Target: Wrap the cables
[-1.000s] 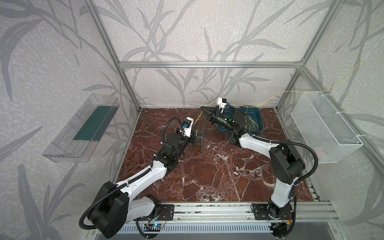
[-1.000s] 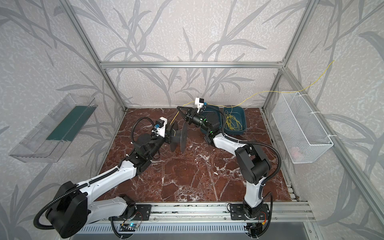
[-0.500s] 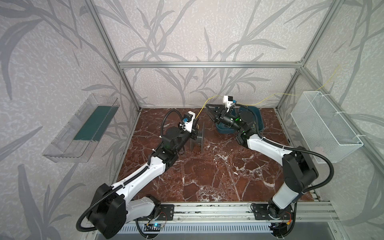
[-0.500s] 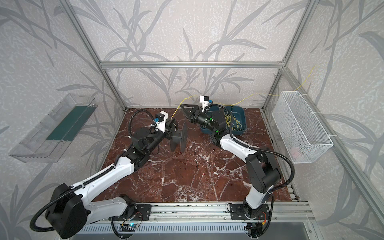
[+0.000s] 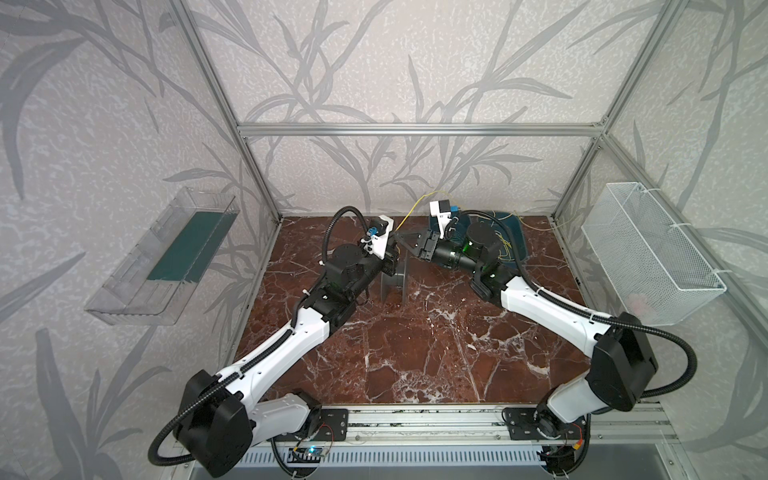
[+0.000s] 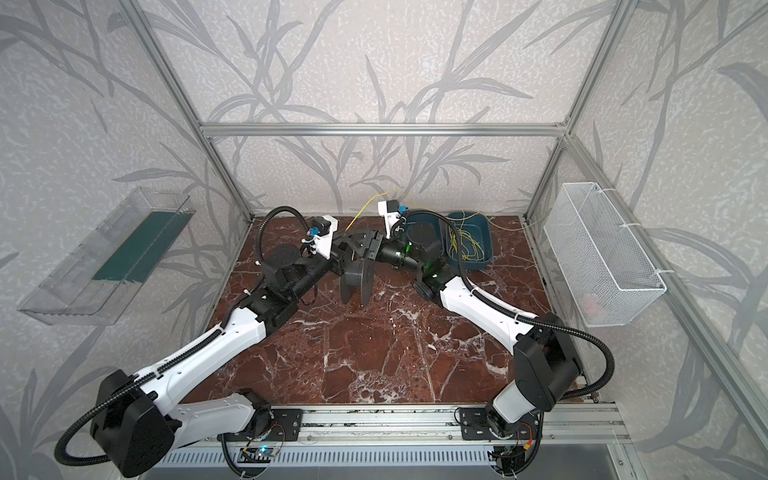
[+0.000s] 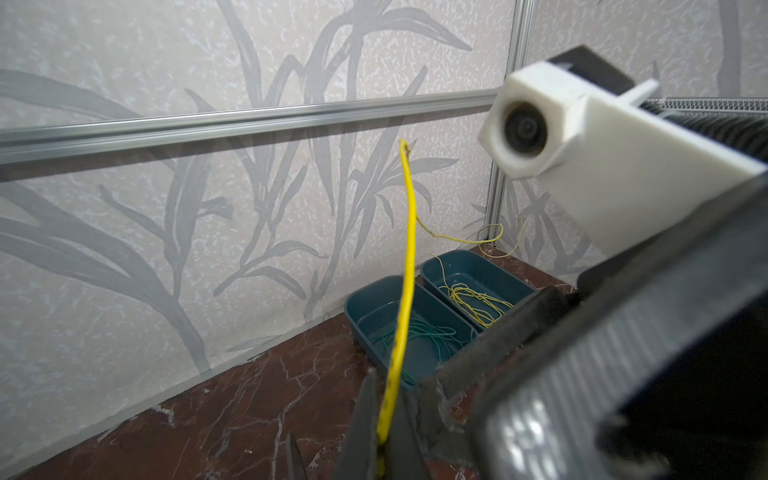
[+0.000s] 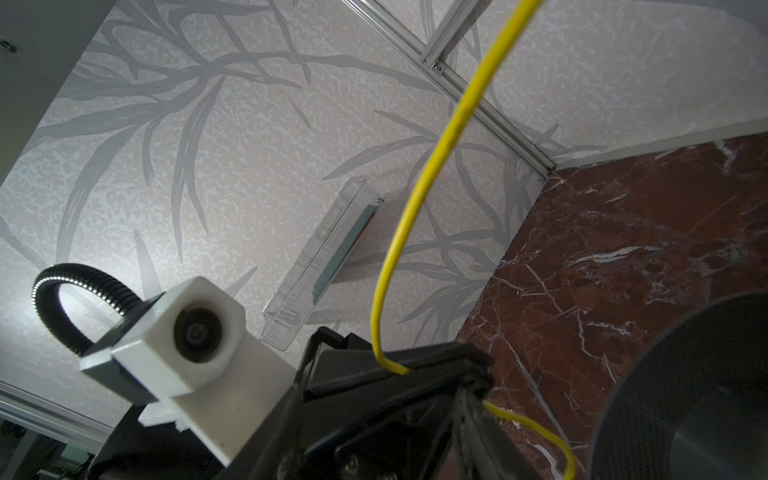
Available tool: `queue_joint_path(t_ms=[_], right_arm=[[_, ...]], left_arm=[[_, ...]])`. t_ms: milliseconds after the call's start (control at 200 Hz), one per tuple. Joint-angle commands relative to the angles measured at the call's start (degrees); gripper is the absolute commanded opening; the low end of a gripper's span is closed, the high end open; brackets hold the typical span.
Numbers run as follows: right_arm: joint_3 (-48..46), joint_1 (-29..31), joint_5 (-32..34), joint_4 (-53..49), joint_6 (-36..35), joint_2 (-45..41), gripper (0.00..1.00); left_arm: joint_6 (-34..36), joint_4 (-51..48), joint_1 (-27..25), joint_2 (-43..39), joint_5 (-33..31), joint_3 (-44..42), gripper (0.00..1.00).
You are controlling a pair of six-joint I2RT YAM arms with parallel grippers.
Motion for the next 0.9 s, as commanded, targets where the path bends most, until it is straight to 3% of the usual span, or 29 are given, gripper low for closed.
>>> queue_joint_path(t_ms=[0, 35, 225, 415, 530, 670, 750, 895], right_arm=[[4.0, 0.4, 0.8, -3.0, -4.6, 1.6, 0.52], [4.7, 0.4, 0.7, -3.5, -4.7, 2.2, 0.51], [6.7, 0.4, 1.5, -5.9, -6.5, 3.9, 0.24], [6.2, 0.4, 2.9, -7.0, -7.4, 4.0, 0.20], [5.9, 0.3, 3.0, -6.4, -7.6, 4.1, 0.00], [5.1, 0.3, 3.4, -4.9, -7.0, 4.6, 0.00], [4.5, 0.1, 3.5, -2.9, -5.8, 5.8, 0.00], [3.6, -0.8, 1.3, 5.9, 0.7, 9.8, 0.00]], left_arm=[[0.3, -2.0, 0.0, -1.7, 1.0, 0.4, 0.00], [0.5, -2.4, 0.0, -1.8, 1.6, 0.3, 0.00], [0.9, -3.9, -0.1, -2.3, 3.6, -0.3, 0.00], [2.2, -5.5, -0.1, -4.0, 2.6, -1.4, 0.00], [2.7, -8.0, -0.1, -4.8, 2.4, -1.2, 0.00], [2.5, -8.0, -0.2, -7.3, 1.1, -3.5, 0.00], [1.4, -7.2, -0.2, -9.7, -0.8, -5.8, 0.26], [-3.3, -1.9, -0.2, -17.6, -7.2, -14.9, 0.50]])
